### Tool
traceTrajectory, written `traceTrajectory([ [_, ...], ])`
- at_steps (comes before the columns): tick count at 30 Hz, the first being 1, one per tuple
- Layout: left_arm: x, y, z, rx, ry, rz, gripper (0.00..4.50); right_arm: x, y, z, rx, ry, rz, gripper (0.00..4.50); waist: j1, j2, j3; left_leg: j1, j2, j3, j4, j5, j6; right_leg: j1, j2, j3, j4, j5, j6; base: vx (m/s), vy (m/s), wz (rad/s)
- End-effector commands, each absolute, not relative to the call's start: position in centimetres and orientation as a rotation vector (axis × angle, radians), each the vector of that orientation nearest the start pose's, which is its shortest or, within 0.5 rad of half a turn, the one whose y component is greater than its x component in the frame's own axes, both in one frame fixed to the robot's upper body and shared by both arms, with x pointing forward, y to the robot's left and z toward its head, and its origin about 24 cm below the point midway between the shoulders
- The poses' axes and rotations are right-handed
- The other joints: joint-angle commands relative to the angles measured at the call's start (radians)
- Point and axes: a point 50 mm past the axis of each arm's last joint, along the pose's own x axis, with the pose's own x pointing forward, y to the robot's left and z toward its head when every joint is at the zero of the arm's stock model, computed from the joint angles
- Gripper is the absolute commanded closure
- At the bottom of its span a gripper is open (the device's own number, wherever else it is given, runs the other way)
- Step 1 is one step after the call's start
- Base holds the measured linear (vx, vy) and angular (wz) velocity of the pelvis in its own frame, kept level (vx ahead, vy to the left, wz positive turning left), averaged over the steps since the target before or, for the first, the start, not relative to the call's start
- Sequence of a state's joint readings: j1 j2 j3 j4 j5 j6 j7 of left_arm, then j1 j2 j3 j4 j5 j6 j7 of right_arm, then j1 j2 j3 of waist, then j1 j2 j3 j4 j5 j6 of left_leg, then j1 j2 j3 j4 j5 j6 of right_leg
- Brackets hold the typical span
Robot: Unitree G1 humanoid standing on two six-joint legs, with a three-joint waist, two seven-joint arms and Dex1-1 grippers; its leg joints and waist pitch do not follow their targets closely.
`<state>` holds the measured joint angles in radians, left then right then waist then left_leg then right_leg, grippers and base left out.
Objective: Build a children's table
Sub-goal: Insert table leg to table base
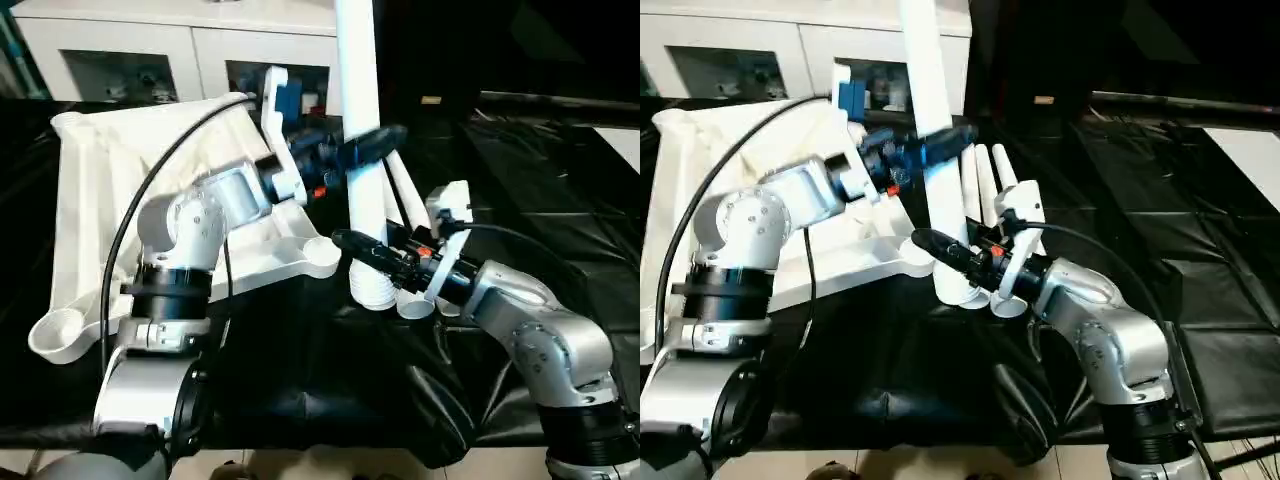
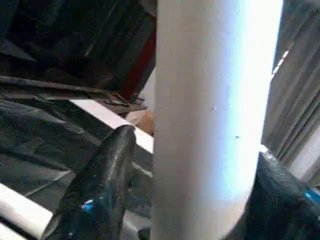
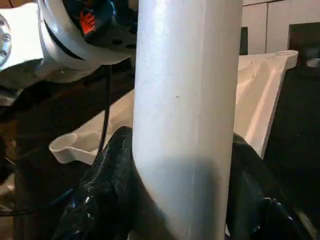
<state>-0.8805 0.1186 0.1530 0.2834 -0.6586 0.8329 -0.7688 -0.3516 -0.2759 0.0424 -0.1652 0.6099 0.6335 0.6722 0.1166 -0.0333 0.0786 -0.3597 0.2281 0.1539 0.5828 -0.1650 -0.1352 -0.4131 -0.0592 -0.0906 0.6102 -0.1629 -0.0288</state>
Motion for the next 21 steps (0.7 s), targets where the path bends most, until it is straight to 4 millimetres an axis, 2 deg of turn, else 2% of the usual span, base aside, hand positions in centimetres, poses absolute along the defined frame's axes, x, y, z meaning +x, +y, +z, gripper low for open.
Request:
traceTrajectory([
  [1, 34.8, 8.3, 20.9, -0.540, 0.083, -1.176, 1.78, 27.7, -11.4, 14.0, 0.342, 0.047, 1.084, 2.66, 0.009, 0.008, -0.091, -0.006, -0.012, 0.014, -0.051, -0.136, 0.044, 0.077, -0.059, 0.044, -0.074, -0.216, -0.129, 0.000, 0.000, 0.00],
  [4, 34.6, 8.3, 20.9, -0.551, 0.092, -1.213, 1.86, 27.6, -11.6, 13.9, 0.380, 0.060, 1.124, 2.66, 0.011, 0.010, -0.091, -0.006, -0.010, 0.014, -0.051, -0.135, 0.043, 0.076, -0.061, 0.044, -0.073, -0.207, -0.142, 0.000, 0.000, 0.00],
  [7, 33.7, 8.2, 20.9, -0.546, 0.108, -1.295, 2.23, 27.5, -11.8, 13.8, 0.398, 0.078, 1.156, 2.66, 0.016, 0.010, -0.092, -0.005, -0.009, 0.013, -0.050, -0.139, 0.043, 0.077, -0.062, 0.044, -0.072, -0.206, -0.147, 0.000, 0.000, 0.00],
  [10, 33.4, 8.2, 21.0, -0.549, 0.117, -1.324, 2.40, 27.5, -12.0, 13.9, 0.400, 0.078, 1.164, 2.66, 0.019, 0.012, -0.091, -0.005, -0.008, 0.013, -0.050, -0.139, 0.039, 0.075, -0.062, 0.044, -0.071, -0.207, -0.149, 0.000, 0.000, 0.00],
  [15, 35.0, 8.6, 21.4, -0.494, 0.073, -1.144, 2.64, 28.0, -11.9, 14.2, 0.364, 0.040, 1.128, 2.66, 0.033, 0.013, -0.090, -0.003, -0.009, 0.013, -0.050, -0.158, 0.028, 0.072, -0.064, 0.042, -0.080, -0.275, -0.119, 0.000, 0.000, 0.00],
  [16, 35.0, 8.6, 21.4, -0.494, 0.073, -1.144, 2.66, 28.0, -11.9, 14.2, 0.364, 0.040, 1.128, 2.10, 0.033, 0.013, -0.090, -0.003, -0.009, 0.013, -0.050, -0.159, 0.026, 0.071, -0.064, 0.042, -0.081, -0.279, -0.117, 0.000, 0.000, 0.00],
  [18, 35.3, 8.4, 21.4, -0.397, 0.052, -1.076, 2.67, 28.6, -11.8, 14.4, 0.369, 0.018, 1.070, 1.94, 0.032, 0.016, -0.090, -0.004, -0.006, 0.009, -0.054, -0.168, 0.017, 0.070, -0.066, 0.040, -0.082, -0.291, -0.107, 0.000, 0.000, 0.00],
  [19, 35.3, 8.3, 21.5, -0.366, 0.047, -1.062, 2.67, 28.8, -11.7, 14.4, 0.357, 0.015, 1.050, 1.85, 0.032, 0.014, -0.091, -0.005, -0.008, 0.009, -0.052, -0.171, 0.015, 0.073, -0.065, 0.039, -0.082, -0.298, -0.094, 0.000, 0.000, 0.00],
  [20, 35.3, 8.1, 21.6, -0.308, 0.033, -1.046, 2.67, 29.1, -11.7, 14.2, 0.306, 0.022, 0.996, 1.85, 0.032, 0.019, -0.090, -0.004, -0.008, 0.008, -0.053, -0.170, 0.013, 0.070, -0.065, 0.040, -0.082, -0.304, -0.087, 0.000, 0.000, 0.00],
  [21, 35.1, 8.0, 21.6, -0.283, 0.036, -1.058, 2.67, 29.2, -11.7, 14.1, 0.290, 0.033, 0.986, 1.74, 0.030, 0.017, -0.091, -0.006, -0.010, 0.010, -0.053, -0.167, 0.011, 0.072, -0.064, 0.040, -0.083, -0.311, -0.075, 0.000, 0.000, 0.00],
])
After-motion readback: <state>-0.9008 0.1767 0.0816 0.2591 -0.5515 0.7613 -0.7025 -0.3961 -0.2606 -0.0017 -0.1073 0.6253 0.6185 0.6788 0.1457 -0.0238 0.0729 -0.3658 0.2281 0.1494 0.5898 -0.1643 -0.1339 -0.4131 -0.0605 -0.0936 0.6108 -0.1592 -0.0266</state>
